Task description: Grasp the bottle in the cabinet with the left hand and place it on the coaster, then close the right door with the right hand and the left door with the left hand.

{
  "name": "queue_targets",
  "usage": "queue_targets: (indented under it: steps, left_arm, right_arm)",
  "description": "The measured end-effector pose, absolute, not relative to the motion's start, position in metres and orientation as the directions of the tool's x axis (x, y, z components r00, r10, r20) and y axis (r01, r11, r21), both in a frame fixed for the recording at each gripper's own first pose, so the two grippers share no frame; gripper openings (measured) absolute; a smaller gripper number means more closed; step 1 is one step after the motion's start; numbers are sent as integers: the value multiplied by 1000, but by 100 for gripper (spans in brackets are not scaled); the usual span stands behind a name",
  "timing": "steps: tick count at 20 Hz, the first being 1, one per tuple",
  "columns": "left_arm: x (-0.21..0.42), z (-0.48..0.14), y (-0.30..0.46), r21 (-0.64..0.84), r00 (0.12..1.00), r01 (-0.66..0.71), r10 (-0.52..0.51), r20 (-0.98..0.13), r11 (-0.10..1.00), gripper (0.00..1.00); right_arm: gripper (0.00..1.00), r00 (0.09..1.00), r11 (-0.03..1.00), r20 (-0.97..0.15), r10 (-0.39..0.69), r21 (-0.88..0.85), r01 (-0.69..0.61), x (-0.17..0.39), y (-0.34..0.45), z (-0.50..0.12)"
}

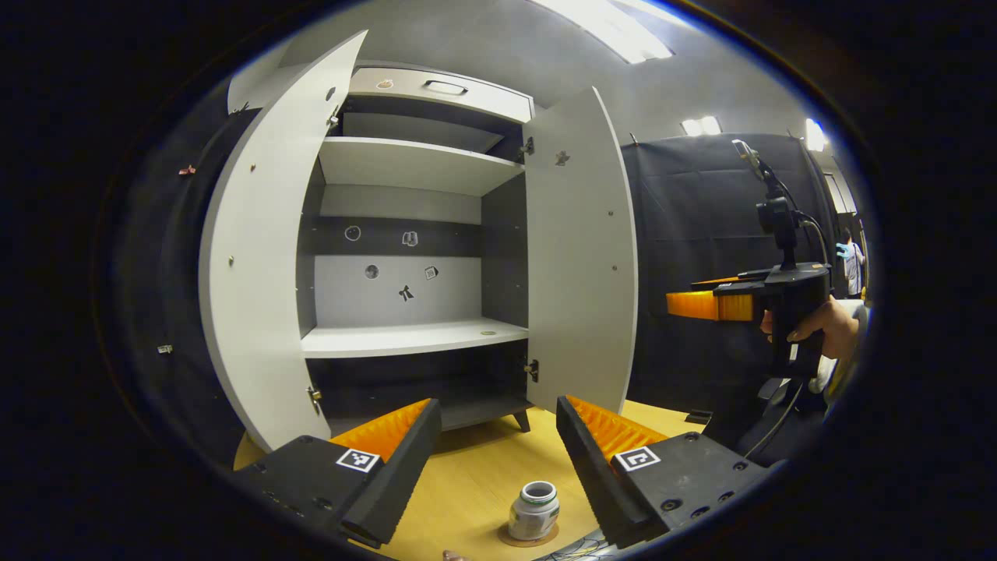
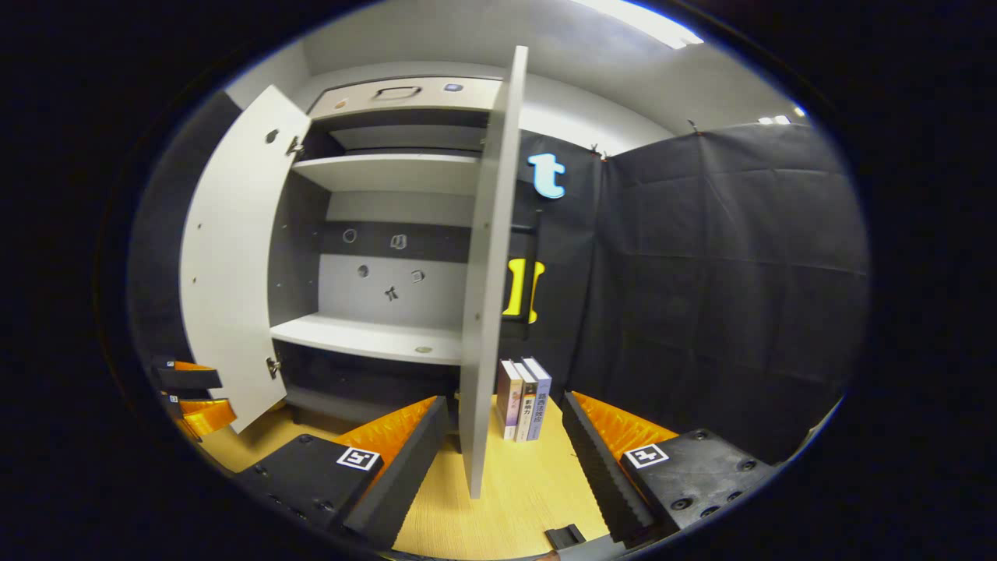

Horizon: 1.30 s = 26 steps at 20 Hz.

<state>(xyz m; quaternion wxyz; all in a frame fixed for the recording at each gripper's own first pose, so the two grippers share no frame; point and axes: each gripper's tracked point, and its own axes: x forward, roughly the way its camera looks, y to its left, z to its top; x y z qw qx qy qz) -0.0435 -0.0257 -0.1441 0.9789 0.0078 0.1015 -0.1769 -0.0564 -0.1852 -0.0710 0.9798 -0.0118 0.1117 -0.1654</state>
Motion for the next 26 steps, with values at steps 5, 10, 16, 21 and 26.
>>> queue_targets:
  steps: [5,10,16,21,26]
  left_arm:
    - [-48,-101,16,-30,936,295,-295,-190,955,94]
    - [-39,-81,51,-11,970,158,-157,-188,987,94]
    - [-25,-57,65,-12,991,4,-5,-133,1000,94]
    - [-20,-60,55,-23,989,-49,45,-142,999,94]
    - [-25,-74,54,-37,978,-102,94,-185,994,94]
  right_arm:
    - [98,916,924,-124,-381,-17,382,-29,-234,-29]
    - [97,957,963,-110,-267,7,269,18,-236,-26]
    - [96,985,987,-118,-123,87,133,51,-234,-38]
    - [97,994,995,-105,11,101,0,57,-217,-39]
    - [97,983,980,-97,159,139,-145,72,-162,-40]
